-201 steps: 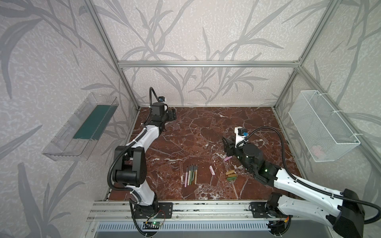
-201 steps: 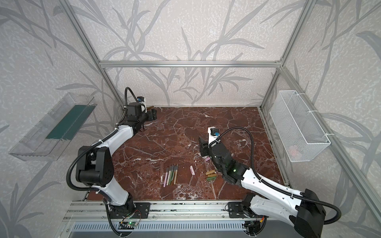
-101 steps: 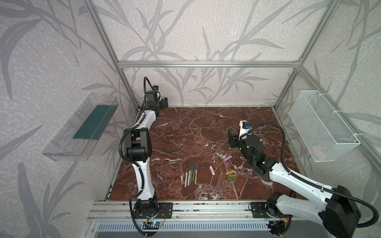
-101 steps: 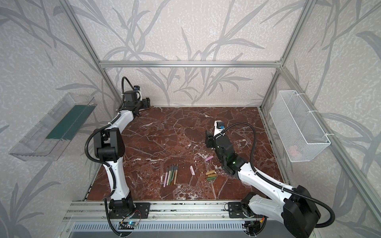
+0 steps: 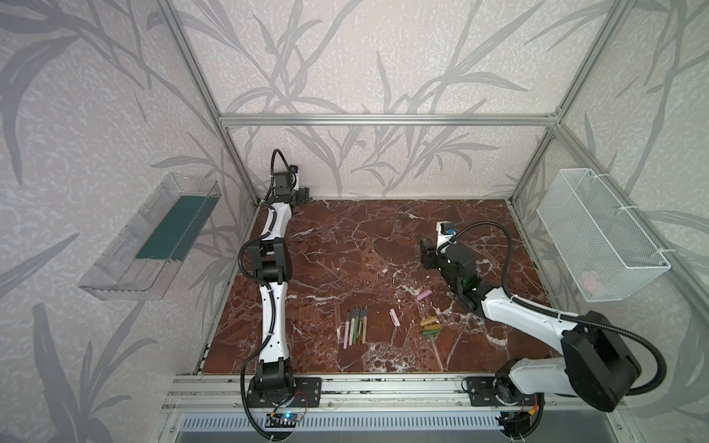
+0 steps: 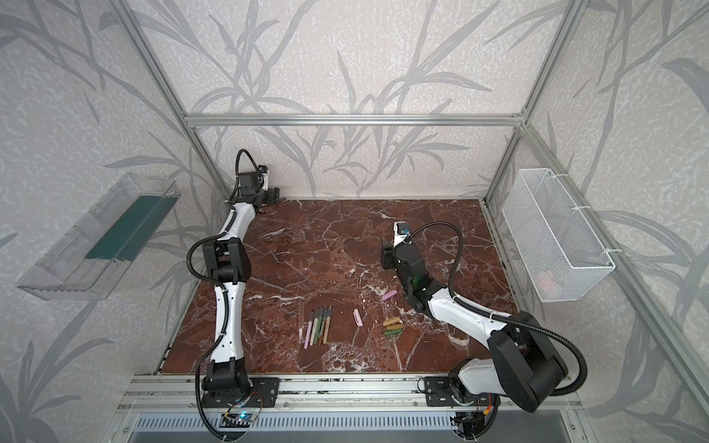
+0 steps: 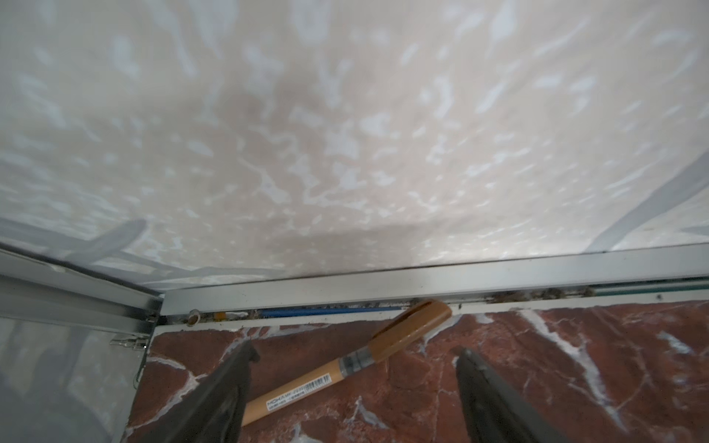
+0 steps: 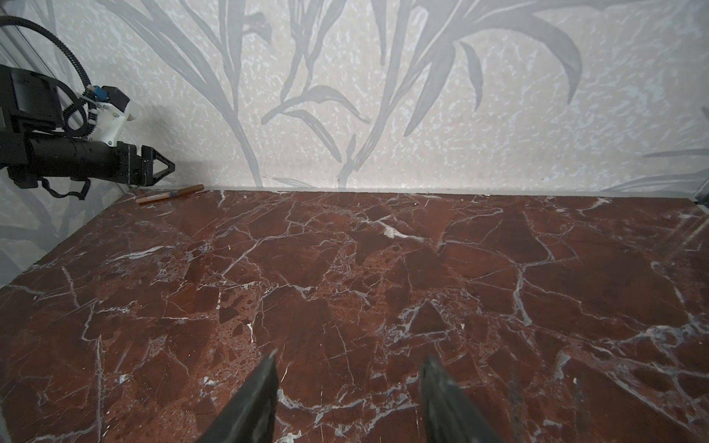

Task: Insert the pens into the pen caps
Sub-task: 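Lower the left gripper onto the capped brown pen by the far wall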

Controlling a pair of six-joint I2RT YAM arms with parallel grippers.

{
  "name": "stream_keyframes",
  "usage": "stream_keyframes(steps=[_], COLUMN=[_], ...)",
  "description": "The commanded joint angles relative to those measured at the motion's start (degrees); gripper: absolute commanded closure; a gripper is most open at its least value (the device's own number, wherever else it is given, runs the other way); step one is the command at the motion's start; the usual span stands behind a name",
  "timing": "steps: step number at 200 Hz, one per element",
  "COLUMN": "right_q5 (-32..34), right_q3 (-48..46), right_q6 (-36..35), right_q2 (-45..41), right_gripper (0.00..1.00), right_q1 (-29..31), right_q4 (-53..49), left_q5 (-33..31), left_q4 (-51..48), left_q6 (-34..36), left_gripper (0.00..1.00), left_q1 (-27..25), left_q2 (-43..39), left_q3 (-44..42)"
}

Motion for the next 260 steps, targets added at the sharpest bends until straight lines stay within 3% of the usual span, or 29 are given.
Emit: stream_keyframes(steps=[1, 18, 39, 86, 113, 139, 180, 205, 224, 260], right_q5=[-1.9, -2.6, -3.3, -4.6, -4.4, -4.2, -4.6, -4.7, -5.0, -5.5], right_q3=[3.2, 4.2, 5.1, 5.4, 5.2, 4.8, 4.3, 4.0, 3.4, 1.3], right_q6=[0.3, 0.6, 1.1, 1.9, 1.9, 1.9, 2.1, 2.4, 2.8, 3.2], right_q2=[1.8, 3.3, 4.5, 5.2, 4.6, 4.0, 3.6, 2.8, 1.7, -2.1], right_gripper=[0.42, 0.42, 0.42, 0.42, 0.42, 0.42, 0.42, 0.42, 0.42, 0.42], right_q1=[-0.3, -0.4, -0.4, -0.4, -0.4, -0.5, -0.6, -0.8, -0.9, -0.9], right_q4=[2.7, 3.0, 3.7, 4.0, 3.7, 3.9, 3.7, 3.6, 3.8, 3.7], left_q5=[5.2, 10.9, 18.1, 17.9, 23.9, 26.3, 25.3, 27.2, 26.9, 18.7], left_q4=[3.1, 4.9, 6.2, 12.3, 19.4, 23.3, 20.2, 17.6, 9.6, -1.4], left_q6=[2.2, -4.3, -13.8, -32.0, -47.0, -53.6, -53.8, -52.5, -46.8, -36.3], left_gripper=[0.12, 0.02, 0.0, 0.0, 0.06, 0.07, 0.08, 0.15, 0.16, 0.16], left_q1=[2.2, 3.7, 5.4, 7.4, 8.4, 8.2, 8.3, 8.1, 7.3, 5.1], left_q2=[0.6, 2.3, 5.2, 7.5, 10.0, 11.7, 11.9, 11.4, 9.1, 1.3], left_q3=[0.3, 1.6, 5.1, 5.4, 4.2, 4.2, 4.0, 4.0, 3.7, -4.2])
